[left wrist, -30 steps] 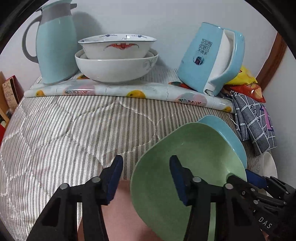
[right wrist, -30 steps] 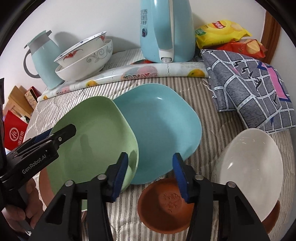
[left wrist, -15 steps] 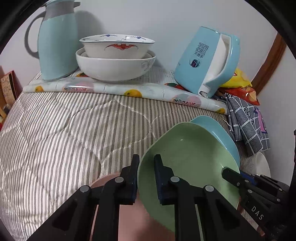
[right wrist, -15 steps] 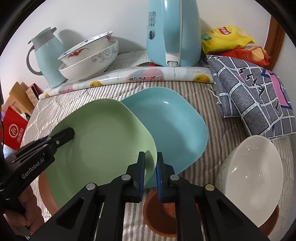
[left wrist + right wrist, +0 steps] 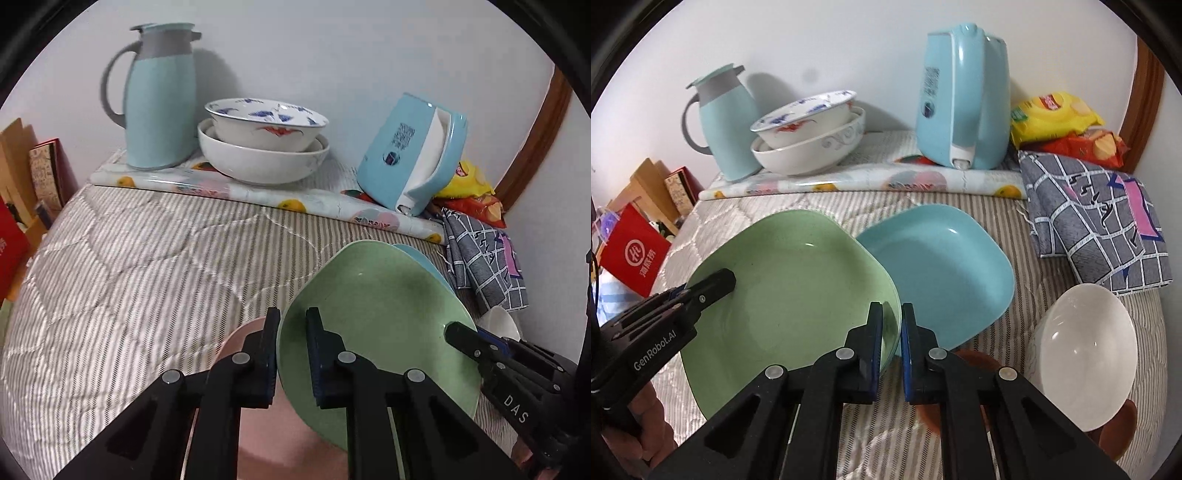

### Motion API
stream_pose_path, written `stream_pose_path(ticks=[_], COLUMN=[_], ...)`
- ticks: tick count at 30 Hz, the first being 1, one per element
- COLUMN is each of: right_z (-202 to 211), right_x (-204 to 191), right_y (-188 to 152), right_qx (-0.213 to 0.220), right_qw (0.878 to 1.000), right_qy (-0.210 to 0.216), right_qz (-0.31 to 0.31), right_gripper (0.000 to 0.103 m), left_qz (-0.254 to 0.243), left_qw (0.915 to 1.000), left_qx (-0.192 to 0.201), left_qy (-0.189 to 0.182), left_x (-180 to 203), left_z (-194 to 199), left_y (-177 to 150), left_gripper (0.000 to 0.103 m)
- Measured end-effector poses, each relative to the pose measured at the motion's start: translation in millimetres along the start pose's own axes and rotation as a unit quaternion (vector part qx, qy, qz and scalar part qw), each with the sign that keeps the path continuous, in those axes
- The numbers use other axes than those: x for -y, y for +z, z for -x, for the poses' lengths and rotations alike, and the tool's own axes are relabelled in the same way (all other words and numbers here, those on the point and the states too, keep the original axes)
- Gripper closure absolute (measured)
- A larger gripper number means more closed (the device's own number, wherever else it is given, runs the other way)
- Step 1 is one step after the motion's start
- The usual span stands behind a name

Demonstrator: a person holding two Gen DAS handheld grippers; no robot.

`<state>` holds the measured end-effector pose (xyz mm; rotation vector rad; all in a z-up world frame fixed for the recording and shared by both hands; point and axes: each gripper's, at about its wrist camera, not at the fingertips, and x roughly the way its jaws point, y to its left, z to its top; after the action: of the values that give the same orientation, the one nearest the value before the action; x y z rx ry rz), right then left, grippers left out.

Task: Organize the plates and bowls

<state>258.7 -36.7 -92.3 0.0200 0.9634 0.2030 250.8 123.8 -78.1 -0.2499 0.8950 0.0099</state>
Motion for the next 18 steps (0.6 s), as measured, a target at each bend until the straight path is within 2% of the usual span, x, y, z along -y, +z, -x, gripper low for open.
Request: stream_pose_path(ticks=[10,18], right_z=[20.1,13.1], right_x=[-22.2,-29.6], right_y=[-12.2,-27.5], right_qx=[0.014,0.001], right_qw=[1.000,1.000], right_qy=[0.015,0.019], right_qz=[0.013,0.020], right_gripper=[0.095,0.096], left_qz=[0.009,0.023], left_qw=[0.9997,0.9994], left_qx=[0.011,0.001], left_qy=[0.018,0.025], left_x=[-14.7,-26.7], left_z=[33.2,32.6], left_y=[-18.6,-36.3], left_gripper=[0.090,0.090])
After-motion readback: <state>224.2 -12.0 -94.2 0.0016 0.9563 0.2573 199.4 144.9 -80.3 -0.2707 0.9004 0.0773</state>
